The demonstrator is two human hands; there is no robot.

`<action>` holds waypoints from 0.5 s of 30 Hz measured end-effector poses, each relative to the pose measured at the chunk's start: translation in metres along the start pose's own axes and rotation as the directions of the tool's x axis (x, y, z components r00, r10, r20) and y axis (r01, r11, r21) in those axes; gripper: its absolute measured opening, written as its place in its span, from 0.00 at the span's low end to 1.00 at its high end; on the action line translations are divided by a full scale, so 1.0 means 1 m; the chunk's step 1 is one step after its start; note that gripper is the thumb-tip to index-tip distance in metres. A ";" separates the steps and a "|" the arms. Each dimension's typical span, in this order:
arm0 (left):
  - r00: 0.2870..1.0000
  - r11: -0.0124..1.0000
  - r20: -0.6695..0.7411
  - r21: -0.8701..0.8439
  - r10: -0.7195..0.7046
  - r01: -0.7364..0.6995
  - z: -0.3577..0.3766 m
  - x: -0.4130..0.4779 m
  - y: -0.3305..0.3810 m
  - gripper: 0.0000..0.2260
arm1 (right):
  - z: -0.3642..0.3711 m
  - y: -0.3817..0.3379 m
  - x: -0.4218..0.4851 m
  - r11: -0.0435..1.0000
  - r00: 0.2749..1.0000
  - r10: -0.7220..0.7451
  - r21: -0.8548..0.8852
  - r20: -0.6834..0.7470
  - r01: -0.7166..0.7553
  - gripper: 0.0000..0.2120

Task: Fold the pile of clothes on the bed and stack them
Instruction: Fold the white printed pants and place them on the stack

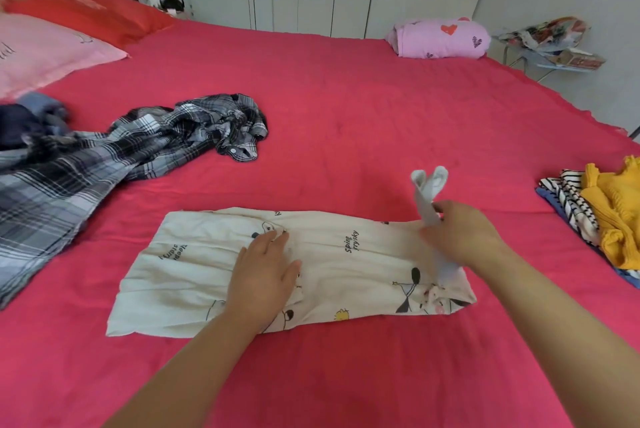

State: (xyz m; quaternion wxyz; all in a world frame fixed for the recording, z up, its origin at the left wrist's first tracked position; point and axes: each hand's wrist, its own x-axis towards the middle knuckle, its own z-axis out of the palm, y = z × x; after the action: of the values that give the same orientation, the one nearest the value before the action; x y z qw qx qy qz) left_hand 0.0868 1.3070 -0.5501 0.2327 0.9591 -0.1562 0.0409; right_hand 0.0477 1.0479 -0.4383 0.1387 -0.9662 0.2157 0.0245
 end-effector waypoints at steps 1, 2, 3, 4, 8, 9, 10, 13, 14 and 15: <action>1.000 1.000 -0.011 -0.023 0.002 -0.002 -0.003 -0.001 -0.003 0.40 | 0.013 -0.023 -0.012 0.993 0.994 -0.106 0.062 0.020 0.104 0.09; 1.000 0.999 -0.023 -0.047 0.006 -0.007 -0.005 -0.003 -0.007 0.39 | 0.028 -0.043 -0.025 0.968 0.974 -0.219 0.140 0.060 0.209 0.11; 1.000 0.997 -0.030 -0.071 0.004 -0.006 -0.007 -0.006 -0.011 0.39 | 0.044 -0.059 -0.038 0.936 0.941 -0.309 0.216 0.137 0.277 0.14; 0.999 0.995 -0.042 -0.097 0.002 -0.006 -0.009 -0.009 -0.014 0.38 | 0.060 -0.071 -0.047 0.913 0.901 -0.372 0.266 0.222 0.311 0.16; 1.000 0.986 -0.021 -0.169 -0.012 0.009 -0.012 -0.020 -0.018 0.39 | 0.091 -0.067 -0.048 0.914 0.926 -0.351 0.264 0.139 0.307 0.20; 1.000 0.986 -0.021 -0.167 0.003 -0.006 -0.011 -0.022 -0.017 0.38 | 0.092 -0.055 -0.042 0.928 0.949 -0.312 0.231 0.052 0.292 0.19; 0.998 0.987 -0.036 -0.151 0.046 -0.051 -0.010 -0.022 -0.013 0.36 | 0.090 -0.042 -0.035 0.946 0.965 -0.263 0.188 -0.020 0.262 0.19; 0.972 0.975 0.077 0.012 0.221 -0.223 -0.002 -0.020 0.005 0.28 | 0.083 0.002 -0.015 0.995 0.996 -0.037 0.088 -0.080 0.044 0.19; 0.955 0.967 0.185 0.065 0.230 -0.246 0.003 -0.020 0.011 0.26 | 0.080 0.013 -0.013 0.994 0.998 0.043 0.104 -0.050 -0.038 0.16; 0.936 0.960 0.273 0.110 0.221 -0.258 0.008 -0.019 0.015 0.25 | 0.079 0.020 -0.012 0.986 0.994 0.110 0.126 0.006 -0.110 0.12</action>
State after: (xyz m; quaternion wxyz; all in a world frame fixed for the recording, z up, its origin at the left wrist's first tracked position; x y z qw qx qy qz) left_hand 0.0643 1.2960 -0.5534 0.1339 0.9441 -0.2977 -0.0452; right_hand 0.0292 1.0571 -0.5182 0.1979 -0.9421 0.2700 0.0178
